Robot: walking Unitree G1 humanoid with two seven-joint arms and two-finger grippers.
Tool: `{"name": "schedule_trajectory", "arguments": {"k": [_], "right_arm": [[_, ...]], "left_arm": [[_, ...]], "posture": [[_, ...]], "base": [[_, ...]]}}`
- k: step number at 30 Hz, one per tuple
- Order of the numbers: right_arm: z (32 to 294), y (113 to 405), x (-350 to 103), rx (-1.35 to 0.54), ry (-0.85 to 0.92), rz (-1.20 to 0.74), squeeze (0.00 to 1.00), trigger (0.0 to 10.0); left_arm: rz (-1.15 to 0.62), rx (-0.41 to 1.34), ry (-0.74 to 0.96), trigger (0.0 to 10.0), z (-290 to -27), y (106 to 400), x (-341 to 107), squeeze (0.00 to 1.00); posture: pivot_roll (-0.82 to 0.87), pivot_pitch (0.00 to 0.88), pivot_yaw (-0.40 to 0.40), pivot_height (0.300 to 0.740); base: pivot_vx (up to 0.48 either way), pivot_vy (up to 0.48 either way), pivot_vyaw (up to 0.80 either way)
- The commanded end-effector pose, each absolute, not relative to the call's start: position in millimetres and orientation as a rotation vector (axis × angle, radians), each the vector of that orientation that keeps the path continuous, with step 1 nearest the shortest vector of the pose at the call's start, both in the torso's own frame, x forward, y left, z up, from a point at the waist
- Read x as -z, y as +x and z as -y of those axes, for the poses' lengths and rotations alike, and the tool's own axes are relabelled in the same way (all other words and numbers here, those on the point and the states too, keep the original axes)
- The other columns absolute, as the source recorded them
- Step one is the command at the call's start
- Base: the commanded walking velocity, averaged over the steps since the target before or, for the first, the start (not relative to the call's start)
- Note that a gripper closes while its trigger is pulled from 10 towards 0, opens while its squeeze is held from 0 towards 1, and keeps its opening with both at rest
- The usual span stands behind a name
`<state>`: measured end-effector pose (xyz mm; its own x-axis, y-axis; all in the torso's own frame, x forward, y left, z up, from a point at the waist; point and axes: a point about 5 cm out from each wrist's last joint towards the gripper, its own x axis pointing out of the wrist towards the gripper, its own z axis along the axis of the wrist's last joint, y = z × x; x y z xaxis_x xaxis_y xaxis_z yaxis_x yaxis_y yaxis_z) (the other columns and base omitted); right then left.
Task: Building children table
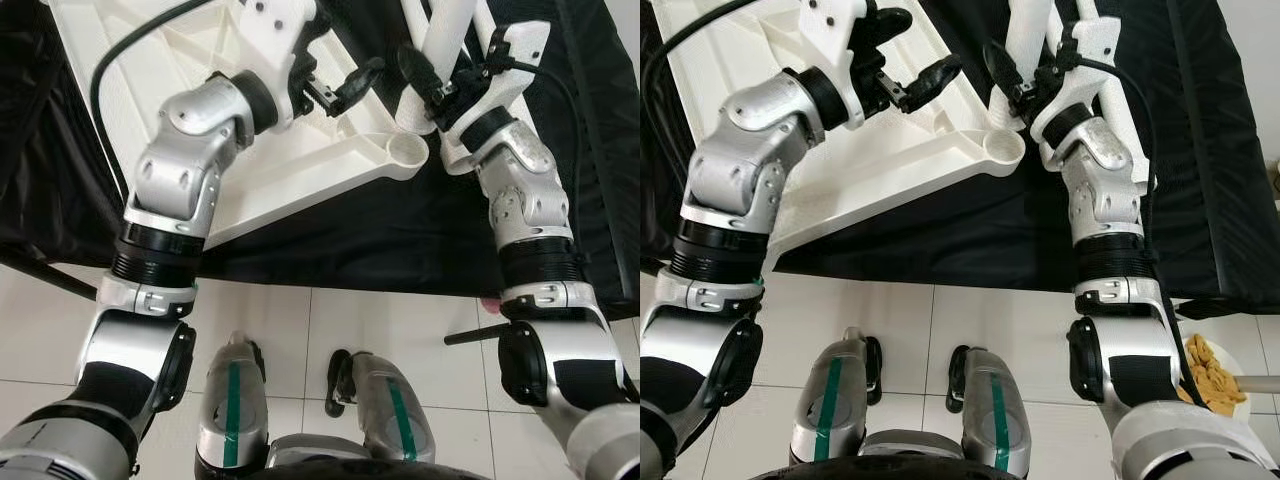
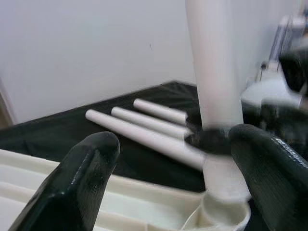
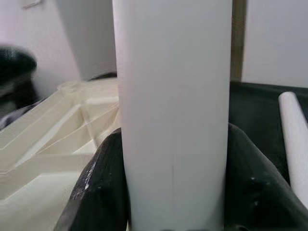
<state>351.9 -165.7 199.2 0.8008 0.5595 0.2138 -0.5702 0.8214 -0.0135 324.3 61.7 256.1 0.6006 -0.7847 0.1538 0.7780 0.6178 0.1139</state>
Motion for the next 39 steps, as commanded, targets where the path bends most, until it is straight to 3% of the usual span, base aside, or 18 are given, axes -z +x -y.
{"name": "schedule_trajectory", "arguments": {"k": [1, 21, 30, 31, 32, 33, 35, 36, 39], "right_arm": [[164.2, 348.9, -199.0, -0.648, 0.049, 0.208, 0.0, 10.0], [143.7, 321.0, -192.0, -1.035, -0.056, 0.14, 0.0, 10.0], [147.9, 318.8, -190.5, -1.066, -0.107, 0.115, 0.0, 10.0], [148.5, 318.9, -190.6, -1.065, -0.108, 0.114, 0.0, 10.0], [149.5, 319.4, -190.6, -1.057, -0.11, 0.114, 0.0, 10.0], [150.4, 320.1, -190.7, -1.048, -0.111, 0.117, 0.0, 10.0], [151.0, 320.6, -190.8, -1.041, -0.111, 0.119, 0.0, 10.0], [151.6, 321.1, -191.2, -1.035, -0.108, 0.122, 0.0, 10.0], [152.1, 321.4, -191.8, -1.032, -0.106, 0.124, 0.0, 10.0]], "left_arm": [[0.22, 1.054, 0.032, 10.0, -52.8, 315.9, -265.7, 0.0], [0.153, 1.308, -0.133, 10.0, -15.4, 315.8, -293.6, 0.0], [0.082, 1.351, -0.245, 10.0, -14.6, 319.8, -307.1, 0.0], [0.078, 1.354, -0.259, 8.5, -15.6, 320.4, -309.2, 0.0], [0.077, 1.359, -0.281, 8.5, -17.6, 321.0, -312.6, 0.0], [0.081, 1.363, -0.3, 4.7, -19.7, 321.3, -316.5, 0.0], [0.083, 1.366, -0.311, 4.7, -21.0, 321.5, -318.8, 0.0], [0.09, 1.37, -0.326, 0.0, -23.3, 321.6, -322.6, 0.0], [0.113, 1.372, -0.341, 0.0, -28.0, 321.5, -329.4, 0.0]], "posture": [[0.11, 0.0, -0.059, 0.74], [0.08, 0.0, -0.038, 0.74], [0.07, 0.0, -0.037, 0.74], [0.07, 0.0, -0.037, 0.74], [0.07, 0.0, -0.036, 0.74], [0.07, 0.0, -0.034, 0.74], [0.07, 0.0, -0.034, 0.74], [0.07, 0.0, -0.033, 0.74], [0.07, 0.0, -0.031, 0.74]], "base": [[0.0, 0.0, 0.0], [0.0, 0.0, 0.0], [0.0, 0.0, 0.0], [0.0, 0.0, 0.0], [0.0, 0.0, 0.0], [0.0, 0.0, 0.0], [0.0, 0.0, 0.0], [0.0, 0.0, 0.0], [0.0, 0.0, 0.0]]}}
